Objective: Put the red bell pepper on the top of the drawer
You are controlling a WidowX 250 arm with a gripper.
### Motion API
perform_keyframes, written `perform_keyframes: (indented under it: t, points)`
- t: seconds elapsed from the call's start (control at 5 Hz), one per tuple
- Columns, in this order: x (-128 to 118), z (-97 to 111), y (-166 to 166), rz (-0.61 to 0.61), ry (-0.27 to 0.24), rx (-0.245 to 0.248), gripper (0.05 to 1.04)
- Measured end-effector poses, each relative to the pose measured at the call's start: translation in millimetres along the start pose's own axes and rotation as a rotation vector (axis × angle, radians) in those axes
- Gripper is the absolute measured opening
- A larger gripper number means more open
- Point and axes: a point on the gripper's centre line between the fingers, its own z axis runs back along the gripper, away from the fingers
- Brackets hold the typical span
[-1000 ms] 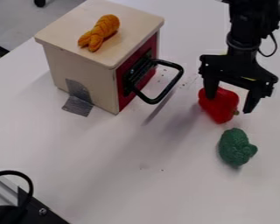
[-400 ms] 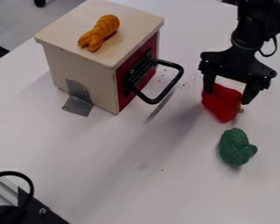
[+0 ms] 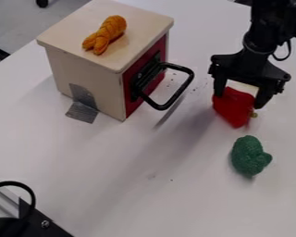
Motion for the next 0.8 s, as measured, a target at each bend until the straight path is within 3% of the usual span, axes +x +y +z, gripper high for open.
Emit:
perform_keyframes:
  t: [0.2,0.4,0.8]
  points:
    - [-29.5,-15.3,27.3,0.122,0.144,0.051,1.003]
    - [-27.3,-4.4,37.0,0.166,0.136,0.047,1.0]
    - [-18.1,6.2,44.4,-0.063,0.066,-0.026,0.901]
